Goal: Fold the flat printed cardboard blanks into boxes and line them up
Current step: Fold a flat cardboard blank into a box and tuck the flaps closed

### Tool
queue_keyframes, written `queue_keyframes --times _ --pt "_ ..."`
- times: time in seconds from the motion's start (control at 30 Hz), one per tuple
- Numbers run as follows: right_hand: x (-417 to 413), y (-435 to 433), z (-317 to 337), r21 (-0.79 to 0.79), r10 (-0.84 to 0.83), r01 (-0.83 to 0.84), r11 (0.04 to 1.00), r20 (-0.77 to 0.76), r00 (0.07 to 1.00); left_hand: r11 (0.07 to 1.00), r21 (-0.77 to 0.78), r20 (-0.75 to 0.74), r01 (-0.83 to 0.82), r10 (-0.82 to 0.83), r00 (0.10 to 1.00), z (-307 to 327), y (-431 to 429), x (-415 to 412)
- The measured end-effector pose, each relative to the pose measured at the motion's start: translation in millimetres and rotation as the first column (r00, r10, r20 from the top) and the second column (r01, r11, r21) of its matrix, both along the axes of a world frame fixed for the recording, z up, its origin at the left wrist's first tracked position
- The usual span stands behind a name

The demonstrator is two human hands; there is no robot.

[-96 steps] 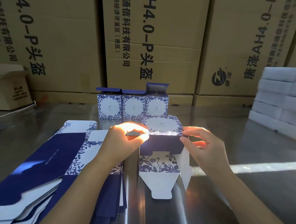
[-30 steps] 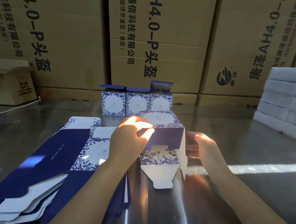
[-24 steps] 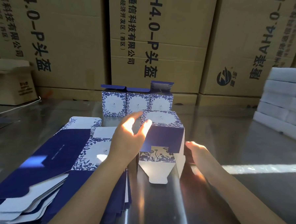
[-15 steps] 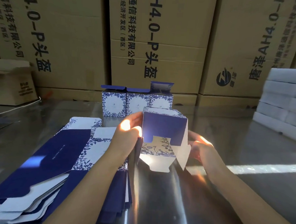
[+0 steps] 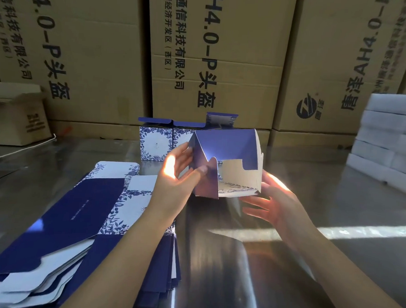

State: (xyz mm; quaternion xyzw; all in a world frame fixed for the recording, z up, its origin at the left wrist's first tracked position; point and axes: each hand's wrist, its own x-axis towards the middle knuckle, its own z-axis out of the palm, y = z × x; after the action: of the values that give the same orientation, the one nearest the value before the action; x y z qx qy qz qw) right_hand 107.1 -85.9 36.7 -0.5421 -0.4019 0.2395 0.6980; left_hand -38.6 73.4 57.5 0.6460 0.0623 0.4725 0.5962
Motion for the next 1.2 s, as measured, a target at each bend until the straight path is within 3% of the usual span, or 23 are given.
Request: queue_keyframes --times 0.17,0.27,0.47,0.67,0.83,0.97,1.2 --pt "-7.9 2.2 -1.9 0.05 -0.016 0.014 0.999 0.035 0.999 0.993 0.042 -0.036 -0.108 0.11 0.993 -4.9 0.9 4.1" --pt "-10.7 3.2 0.6 0.08 -0.038 0.039 0.996 -0.013 0.999 0.973 0.163 -0.068 -0.162 0.175 0.982 -7.0 1.1 6.3" --pt "-12.2 3.1 3.5 0.161 -0.058 0.08 0.984 -0.136 0.989 0.98 0.194 -0.096 -0.034 0.053 0.994 -9.8 -3.1 5.2" --pt "-11.9 6.2 -0.7 0.091 -0.187 0.195 0.977 -0.087 0.978 0.951 0.307 -0.276 -0.042 0.131 0.952 -12.3 -9.7 3.0" --pt "-10.4 7.6 -2.4 0.007 -0.358 0.358 0.934 0.054 0.932 0.889 0.456 -0.362 0.045 0.139 0.922 -12.5 -13.2 0.7" --pt "-11.5 4.7 -1.9 0.029 -0.374 0.374 0.927 0.116 0.92 0.792 0.603 -0.393 0.1 0.186 0.9 -17.0 -9.8 1.0" --pt "-12.8 2.3 -2.0 -0.006 -0.355 0.36 0.933 0.155 0.922 0.804 0.593 -0.406 0.032 0.265 0.875 -18.3 -11.5 3.8"
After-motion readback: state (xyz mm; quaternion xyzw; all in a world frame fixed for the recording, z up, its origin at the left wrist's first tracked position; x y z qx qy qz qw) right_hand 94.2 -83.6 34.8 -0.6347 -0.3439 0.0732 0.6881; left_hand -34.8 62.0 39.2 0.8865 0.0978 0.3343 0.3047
